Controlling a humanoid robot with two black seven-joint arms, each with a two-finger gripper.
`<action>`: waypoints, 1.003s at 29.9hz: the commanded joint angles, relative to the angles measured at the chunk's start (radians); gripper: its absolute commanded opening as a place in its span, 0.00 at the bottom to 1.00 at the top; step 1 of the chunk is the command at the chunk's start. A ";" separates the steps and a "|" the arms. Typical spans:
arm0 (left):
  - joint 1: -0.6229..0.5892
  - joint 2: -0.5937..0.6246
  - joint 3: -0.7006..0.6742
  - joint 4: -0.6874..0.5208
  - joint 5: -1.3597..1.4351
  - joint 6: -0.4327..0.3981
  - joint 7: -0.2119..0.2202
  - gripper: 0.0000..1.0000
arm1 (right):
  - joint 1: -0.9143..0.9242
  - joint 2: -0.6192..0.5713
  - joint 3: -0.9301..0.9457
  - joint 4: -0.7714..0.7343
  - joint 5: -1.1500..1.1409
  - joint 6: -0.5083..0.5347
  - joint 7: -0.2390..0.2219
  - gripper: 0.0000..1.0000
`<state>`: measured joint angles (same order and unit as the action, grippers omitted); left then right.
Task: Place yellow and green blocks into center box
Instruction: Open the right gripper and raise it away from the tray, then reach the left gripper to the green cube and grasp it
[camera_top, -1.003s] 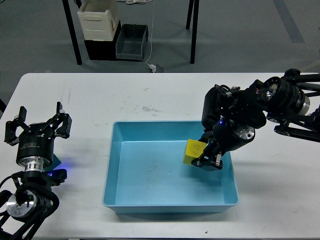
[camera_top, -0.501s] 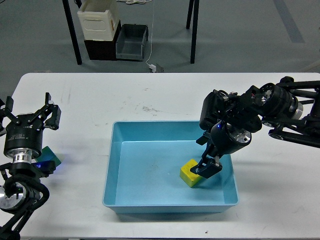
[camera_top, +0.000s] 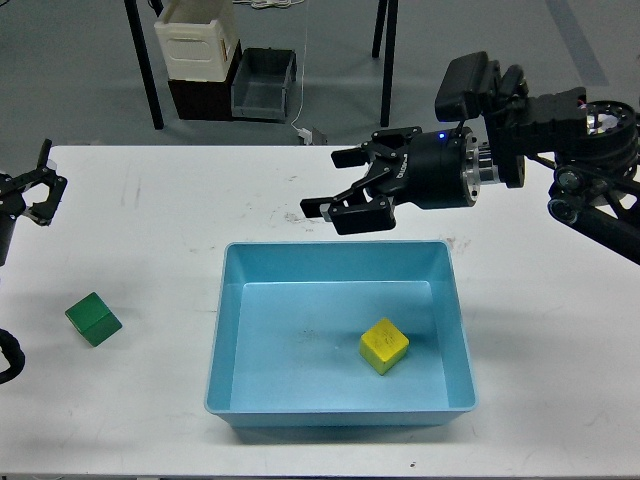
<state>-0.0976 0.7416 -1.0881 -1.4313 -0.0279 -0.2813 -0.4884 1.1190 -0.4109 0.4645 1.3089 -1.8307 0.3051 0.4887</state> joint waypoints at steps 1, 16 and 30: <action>-0.022 0.103 -0.021 0.009 0.335 -0.002 0.000 1.00 | -0.157 0.047 0.215 0.026 0.002 -0.093 0.000 0.98; -0.195 0.324 -0.003 -0.023 1.586 -0.002 0.000 0.99 | -0.864 0.199 0.861 0.217 0.464 -0.118 -0.127 0.99; -0.393 0.409 0.456 -0.098 2.134 -0.205 0.000 1.00 | -1.271 0.268 0.985 0.306 0.556 -0.133 -0.114 0.99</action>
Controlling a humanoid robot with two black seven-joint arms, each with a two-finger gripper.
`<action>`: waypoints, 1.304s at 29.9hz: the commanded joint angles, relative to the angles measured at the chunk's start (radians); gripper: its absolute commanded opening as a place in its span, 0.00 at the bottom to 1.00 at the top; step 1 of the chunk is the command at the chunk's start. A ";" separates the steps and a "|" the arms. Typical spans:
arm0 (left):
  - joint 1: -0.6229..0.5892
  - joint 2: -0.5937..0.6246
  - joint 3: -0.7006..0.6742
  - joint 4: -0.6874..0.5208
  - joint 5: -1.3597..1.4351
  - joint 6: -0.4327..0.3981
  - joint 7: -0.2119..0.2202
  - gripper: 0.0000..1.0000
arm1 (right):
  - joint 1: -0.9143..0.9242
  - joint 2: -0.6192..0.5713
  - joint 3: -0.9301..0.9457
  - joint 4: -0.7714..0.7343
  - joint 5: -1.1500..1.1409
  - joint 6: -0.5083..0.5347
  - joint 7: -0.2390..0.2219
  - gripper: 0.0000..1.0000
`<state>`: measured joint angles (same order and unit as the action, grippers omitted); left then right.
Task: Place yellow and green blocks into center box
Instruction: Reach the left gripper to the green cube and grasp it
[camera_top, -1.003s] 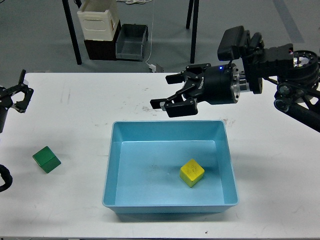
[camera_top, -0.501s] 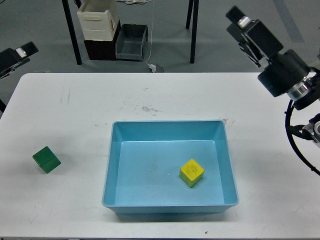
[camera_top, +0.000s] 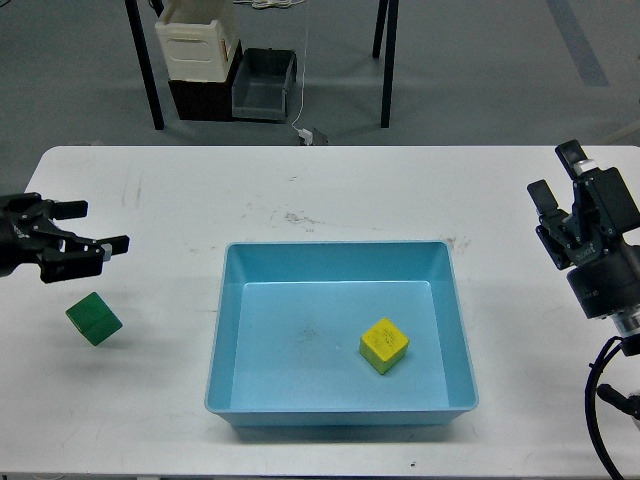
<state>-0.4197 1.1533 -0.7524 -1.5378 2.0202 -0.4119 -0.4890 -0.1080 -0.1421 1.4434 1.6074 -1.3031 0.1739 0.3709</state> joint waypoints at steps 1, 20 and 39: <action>-0.100 -0.004 0.158 0.021 0.110 -0.077 0.000 1.00 | -0.055 -0.001 0.012 0.008 0.034 -0.002 0.008 1.00; -0.175 -0.144 0.321 0.222 0.162 -0.077 0.000 1.00 | -0.081 0.001 0.029 0.008 0.036 -0.016 0.011 0.99; -0.175 -0.207 0.401 0.289 0.162 -0.077 0.000 0.49 | -0.082 -0.001 0.029 0.006 0.036 -0.042 0.011 0.99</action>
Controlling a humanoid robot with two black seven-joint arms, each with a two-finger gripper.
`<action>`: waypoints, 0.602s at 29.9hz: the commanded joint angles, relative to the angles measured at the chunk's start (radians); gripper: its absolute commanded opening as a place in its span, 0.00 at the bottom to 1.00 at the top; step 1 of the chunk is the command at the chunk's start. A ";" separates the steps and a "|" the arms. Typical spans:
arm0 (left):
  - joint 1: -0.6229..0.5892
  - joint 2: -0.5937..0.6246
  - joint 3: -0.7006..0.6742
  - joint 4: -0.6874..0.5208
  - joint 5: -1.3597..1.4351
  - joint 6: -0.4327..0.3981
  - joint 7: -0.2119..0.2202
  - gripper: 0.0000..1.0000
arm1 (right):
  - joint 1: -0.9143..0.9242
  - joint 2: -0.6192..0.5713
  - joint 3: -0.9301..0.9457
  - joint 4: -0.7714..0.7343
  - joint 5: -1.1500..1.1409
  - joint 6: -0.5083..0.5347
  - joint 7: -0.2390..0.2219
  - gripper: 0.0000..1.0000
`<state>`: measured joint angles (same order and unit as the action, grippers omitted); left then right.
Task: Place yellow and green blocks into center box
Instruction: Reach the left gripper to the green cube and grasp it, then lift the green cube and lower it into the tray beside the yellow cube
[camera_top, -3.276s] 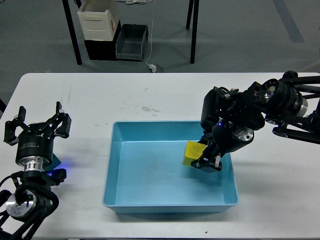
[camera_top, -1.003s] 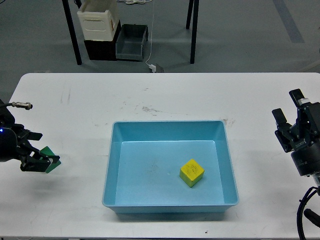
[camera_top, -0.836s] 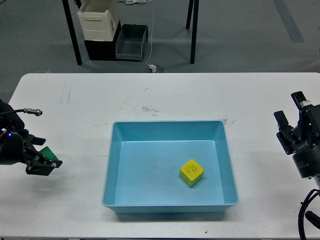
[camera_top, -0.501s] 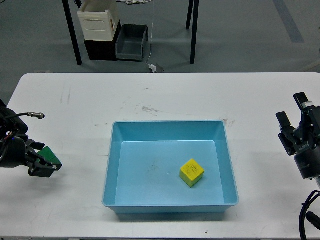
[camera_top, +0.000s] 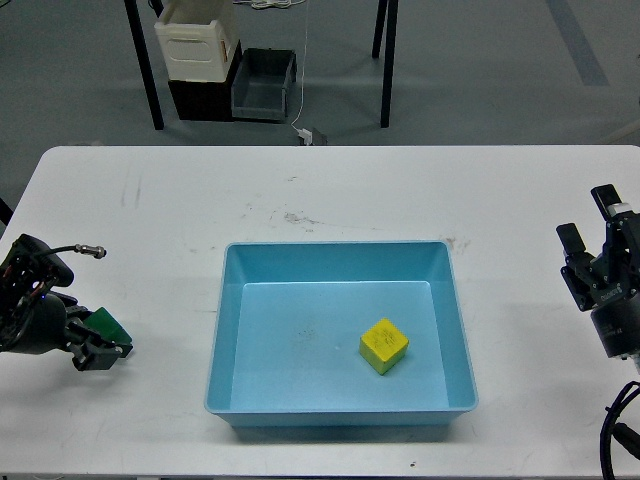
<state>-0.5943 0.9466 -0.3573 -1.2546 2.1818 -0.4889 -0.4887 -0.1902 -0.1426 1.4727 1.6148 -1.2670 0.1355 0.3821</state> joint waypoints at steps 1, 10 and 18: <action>-0.001 0.000 0.006 0.009 0.000 0.000 0.000 0.42 | -0.002 0.001 0.000 -0.001 0.000 -0.004 0.000 0.99; -0.059 0.014 0.003 0.012 0.000 0.088 0.000 0.18 | -0.008 0.002 0.000 -0.001 0.000 -0.004 0.000 0.99; -0.317 0.084 0.003 -0.075 -0.308 0.093 0.000 0.18 | -0.032 0.000 0.000 -0.001 0.000 -0.028 0.003 0.99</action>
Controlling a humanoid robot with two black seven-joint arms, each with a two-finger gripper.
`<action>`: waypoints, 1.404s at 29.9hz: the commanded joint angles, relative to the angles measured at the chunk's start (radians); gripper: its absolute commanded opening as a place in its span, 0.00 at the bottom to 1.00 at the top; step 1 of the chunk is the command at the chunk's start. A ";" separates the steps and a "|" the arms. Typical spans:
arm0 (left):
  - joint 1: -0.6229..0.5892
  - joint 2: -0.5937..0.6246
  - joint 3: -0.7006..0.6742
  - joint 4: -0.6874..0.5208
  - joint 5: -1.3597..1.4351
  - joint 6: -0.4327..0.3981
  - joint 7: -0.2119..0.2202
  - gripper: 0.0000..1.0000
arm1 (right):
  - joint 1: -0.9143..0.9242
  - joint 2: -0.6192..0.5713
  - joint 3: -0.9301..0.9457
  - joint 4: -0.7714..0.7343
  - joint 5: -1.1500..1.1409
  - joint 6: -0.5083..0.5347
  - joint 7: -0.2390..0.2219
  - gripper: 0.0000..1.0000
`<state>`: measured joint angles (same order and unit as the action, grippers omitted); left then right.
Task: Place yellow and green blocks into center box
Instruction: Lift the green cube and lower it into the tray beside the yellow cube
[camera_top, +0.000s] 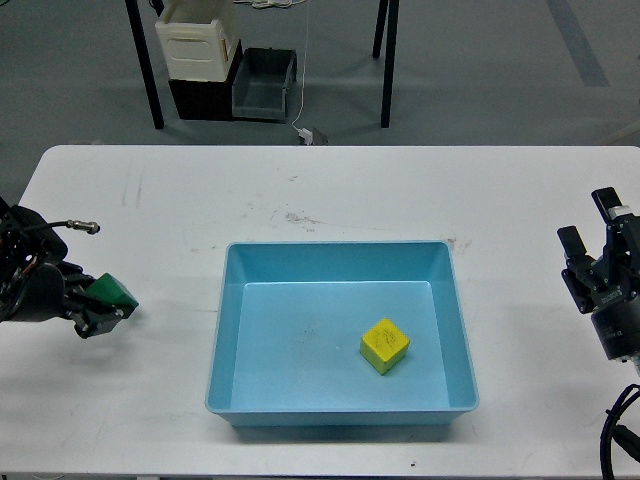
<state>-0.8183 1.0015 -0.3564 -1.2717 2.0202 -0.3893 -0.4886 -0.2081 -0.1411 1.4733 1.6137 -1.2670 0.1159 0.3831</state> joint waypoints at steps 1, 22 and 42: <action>-0.123 0.032 0.002 -0.089 -0.176 -0.014 0.000 0.18 | -0.020 -0.002 -0.001 -0.001 0.000 -0.010 0.003 0.99; -0.340 -0.498 0.293 -0.184 0.144 -0.099 0.000 0.18 | -0.083 -0.002 0.001 0.005 0.000 -0.030 0.007 0.99; -0.268 -0.546 0.314 -0.006 0.161 -0.099 0.000 0.92 | -0.097 -0.002 -0.014 0.035 0.000 -0.045 0.007 1.00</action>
<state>-1.0870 0.4556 -0.0297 -1.2901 2.1817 -0.4888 -0.4886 -0.3068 -0.1428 1.4613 1.6493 -1.2670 0.0704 0.3896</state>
